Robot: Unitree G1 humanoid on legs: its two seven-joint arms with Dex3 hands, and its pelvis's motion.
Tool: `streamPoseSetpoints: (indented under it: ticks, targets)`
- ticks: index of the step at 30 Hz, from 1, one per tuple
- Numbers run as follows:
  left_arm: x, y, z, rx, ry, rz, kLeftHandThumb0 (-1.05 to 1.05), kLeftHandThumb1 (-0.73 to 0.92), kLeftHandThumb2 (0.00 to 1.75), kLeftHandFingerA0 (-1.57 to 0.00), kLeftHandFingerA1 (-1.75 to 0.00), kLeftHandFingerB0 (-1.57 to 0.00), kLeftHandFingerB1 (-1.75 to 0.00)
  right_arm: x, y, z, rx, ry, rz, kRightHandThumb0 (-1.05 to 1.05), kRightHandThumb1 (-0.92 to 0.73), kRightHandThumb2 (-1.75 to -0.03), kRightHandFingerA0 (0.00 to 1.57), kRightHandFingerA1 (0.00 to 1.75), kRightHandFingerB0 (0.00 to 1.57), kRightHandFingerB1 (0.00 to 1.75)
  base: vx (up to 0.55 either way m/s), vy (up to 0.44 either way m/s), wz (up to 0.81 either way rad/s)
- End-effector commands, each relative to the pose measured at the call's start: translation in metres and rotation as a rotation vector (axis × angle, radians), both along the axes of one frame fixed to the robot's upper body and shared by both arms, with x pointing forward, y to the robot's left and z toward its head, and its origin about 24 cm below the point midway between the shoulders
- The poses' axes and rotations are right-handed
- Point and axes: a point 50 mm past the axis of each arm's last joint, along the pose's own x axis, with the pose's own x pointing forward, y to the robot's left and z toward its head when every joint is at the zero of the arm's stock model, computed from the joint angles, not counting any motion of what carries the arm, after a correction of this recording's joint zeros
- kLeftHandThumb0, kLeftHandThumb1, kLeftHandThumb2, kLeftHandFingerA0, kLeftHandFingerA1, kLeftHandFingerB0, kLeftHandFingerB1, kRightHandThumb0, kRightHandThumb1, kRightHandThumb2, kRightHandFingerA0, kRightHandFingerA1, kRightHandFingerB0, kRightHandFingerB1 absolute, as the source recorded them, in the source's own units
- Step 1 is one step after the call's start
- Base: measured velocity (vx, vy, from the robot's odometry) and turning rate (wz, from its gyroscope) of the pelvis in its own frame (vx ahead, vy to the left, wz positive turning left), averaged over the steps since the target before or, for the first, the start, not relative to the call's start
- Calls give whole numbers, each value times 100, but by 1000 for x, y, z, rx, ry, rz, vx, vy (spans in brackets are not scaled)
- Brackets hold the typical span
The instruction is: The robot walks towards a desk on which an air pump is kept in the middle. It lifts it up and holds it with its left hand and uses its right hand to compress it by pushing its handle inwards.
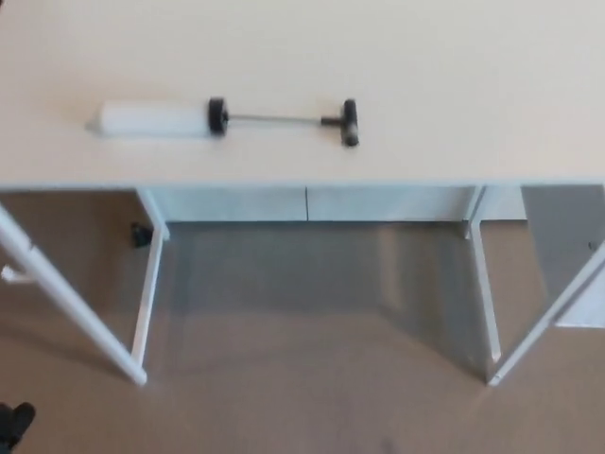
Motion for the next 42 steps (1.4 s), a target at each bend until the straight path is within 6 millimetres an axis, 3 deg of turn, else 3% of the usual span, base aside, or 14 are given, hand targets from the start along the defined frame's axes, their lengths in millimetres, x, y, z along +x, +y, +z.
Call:
streamPoseSetpoints:
  ticks: [1, 14, 15, 16, 27, 28, 29, 30, 38, 41, 42]
  targets:
    - [1, 6, 5, 13, -16, -29, -8, 56, 104, -25, -57, -14, -51, -8, -3, -2, 4, -7, -17, -23, -72, -61, 63, 51, 41, 39, 519, -20, -24]
    - [2, 4, 5, 11, -11, -50, -8, 58, 105, -23, -56, -12, -50, -17, -2, -5, -1, 5, -16, -23, -72, -61, 63, 51, 41, 39, 331, 135, -9]
    - [2, 4, 5, 10, -8, -56, -9, 58, 105, -22, -56, -12, -50, -19, -1, -5, 1, 8, -14, -31, -63, -73, 60, 57, 37, 45, 94, 3, 7]
    - [2, 4, 5, 11, -8, -58, -9, 56, 104, -24, -57, -14, -52, -20, -1, -5, -1, 10, -9, -23, -73, -61, 61, 50, 39, 38, 0, 0, 0]
    - [0, 2, 7, 22, -2, -83, -7, 57, 105, -24, -57, -15, -52, -31, -2, -10, 10, 22, -19, -23, -73, -62, 59, 51, 39, 39, 26, -110, 4]
    - [-1, 0, 7, 17, 4, -97, -6, 72, 79, -32, -45, -22, -35, -33, -2, -10, 7, 25, -19, -23, -73, -62, 60, 52, 39, 39, 0, 0, 0]
    - [-2, -2, 8, 12, 8, -107, -6, 72, 79, -32, -45, -22, -35, -35, -3, -11, 6, 27, -20, -23, -73, -62, 60, 52, 39, 39, 10, 26, -8]
    - [-6, -4, 8, 5, 26, -127, -4, 58, 106, -22, -56, -14, -51, -41, -4, -12, 3, 37, -19, -23, -74, -62, 59, 52, 38, 39, 0, 0, 0]
    - [-26, -8, 12, -12, 87, -197, -4, 58, 108, -20, -56, -14, -52, -58, -5, -15, -10, 49, -23, -26, -67, -59, 67, 53, 44, 40, 29, 211, 3]
    - [-43, -7, 15, -49, 103, -253, -5, 59, 107, -17, -55, -9, -50, -65, -2, -14, -34, 57, -15, -27, -65, -59, 72, 53, 47, 41, 66, 114, 5]
    - [-49, -6, 17, -54, 109, -270, -9, 75, 79, -23, -44, -15, -34, -67, -1, -14, -39, 60, -9, -28, -65, -59, 74, 53, 48, 41, 58, 42, 8]
